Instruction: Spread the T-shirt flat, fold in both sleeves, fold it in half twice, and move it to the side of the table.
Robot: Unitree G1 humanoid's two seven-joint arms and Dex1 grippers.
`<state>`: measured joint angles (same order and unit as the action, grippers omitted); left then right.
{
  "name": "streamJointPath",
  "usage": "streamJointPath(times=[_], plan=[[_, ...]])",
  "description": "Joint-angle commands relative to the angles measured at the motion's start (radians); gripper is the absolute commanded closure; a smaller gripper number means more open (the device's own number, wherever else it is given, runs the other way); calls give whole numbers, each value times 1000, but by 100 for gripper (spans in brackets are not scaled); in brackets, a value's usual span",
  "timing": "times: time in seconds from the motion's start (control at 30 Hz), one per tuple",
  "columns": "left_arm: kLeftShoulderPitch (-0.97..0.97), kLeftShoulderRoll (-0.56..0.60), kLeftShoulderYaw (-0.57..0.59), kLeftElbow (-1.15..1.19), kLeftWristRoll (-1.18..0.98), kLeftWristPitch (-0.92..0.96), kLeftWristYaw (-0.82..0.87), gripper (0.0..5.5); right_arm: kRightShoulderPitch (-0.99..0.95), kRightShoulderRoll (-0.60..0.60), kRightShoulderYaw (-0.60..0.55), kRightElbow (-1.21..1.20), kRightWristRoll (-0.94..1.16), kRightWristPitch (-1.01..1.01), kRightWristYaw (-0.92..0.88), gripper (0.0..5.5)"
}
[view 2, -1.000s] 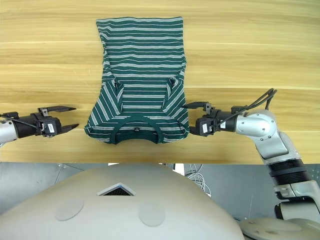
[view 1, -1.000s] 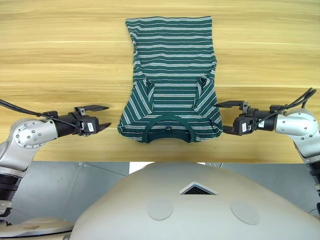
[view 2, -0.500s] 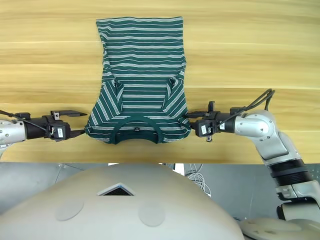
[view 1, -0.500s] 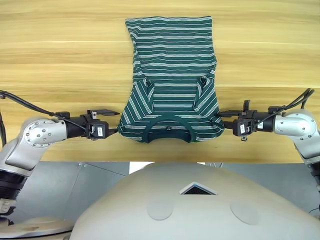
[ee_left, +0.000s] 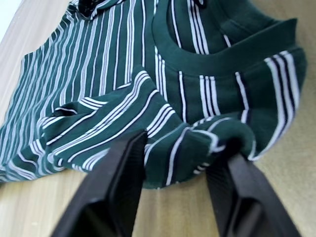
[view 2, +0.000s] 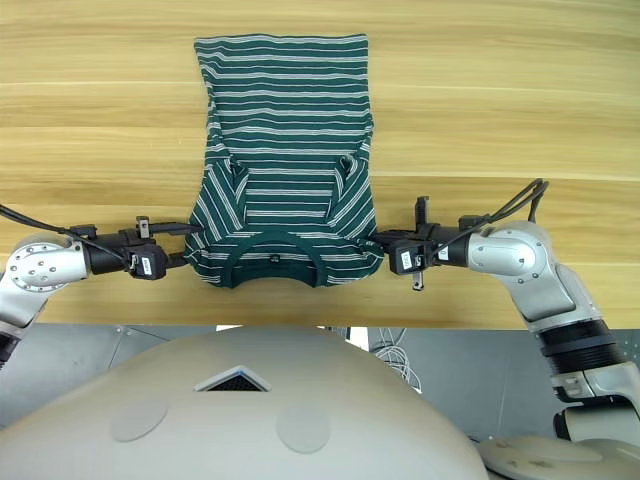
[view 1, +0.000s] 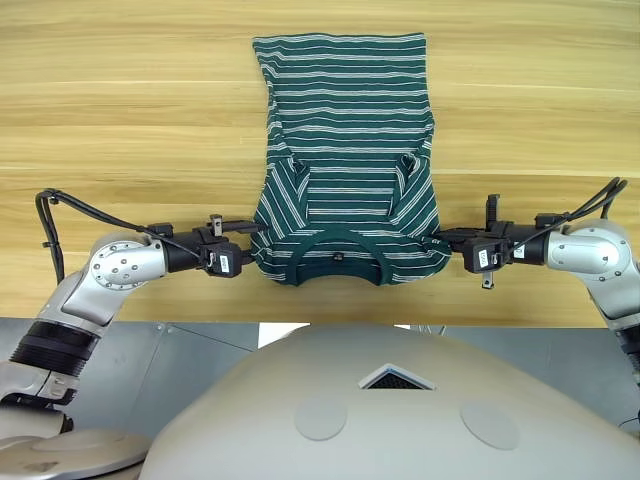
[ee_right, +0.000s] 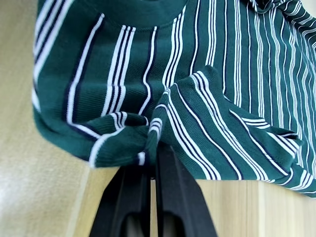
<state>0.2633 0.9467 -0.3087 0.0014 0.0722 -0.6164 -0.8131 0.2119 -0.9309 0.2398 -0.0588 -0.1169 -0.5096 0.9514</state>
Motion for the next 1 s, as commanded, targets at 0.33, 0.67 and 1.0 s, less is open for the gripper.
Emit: streamJointPath(times=[0.33,0.67,1.0], plan=[[34,2,-57,151,-27,18,-77,549,11,-18,-32,-30,101,31,23,550],[190,53,191,-185,-560,64,-197,549,224,-178,-370,-126,548,128,278,550],[-171,-83,163,-55,-639,366,-338,549,-243,-137,-273,18,596,355,446,550]])
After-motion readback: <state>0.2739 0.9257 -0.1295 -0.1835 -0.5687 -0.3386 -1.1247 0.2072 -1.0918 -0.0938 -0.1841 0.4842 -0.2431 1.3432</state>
